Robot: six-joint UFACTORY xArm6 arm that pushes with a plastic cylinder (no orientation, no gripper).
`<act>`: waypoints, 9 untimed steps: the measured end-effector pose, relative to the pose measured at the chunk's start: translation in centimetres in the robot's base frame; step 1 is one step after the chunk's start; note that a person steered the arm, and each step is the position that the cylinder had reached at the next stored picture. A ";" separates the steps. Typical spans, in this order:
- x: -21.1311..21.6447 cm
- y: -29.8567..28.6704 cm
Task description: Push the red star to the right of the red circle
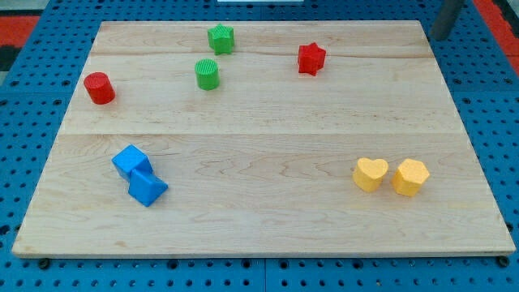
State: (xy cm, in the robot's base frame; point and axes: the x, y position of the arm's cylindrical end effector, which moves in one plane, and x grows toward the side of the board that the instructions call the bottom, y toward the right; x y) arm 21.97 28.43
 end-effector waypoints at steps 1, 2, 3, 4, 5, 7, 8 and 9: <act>0.9 -12.0; 7.1 -18.0; 9.5 -26.9; 9.0 -24.0; 9.1 -30.7; 15.0 -38.2; 16.5 -41.1; 17.1 -43.4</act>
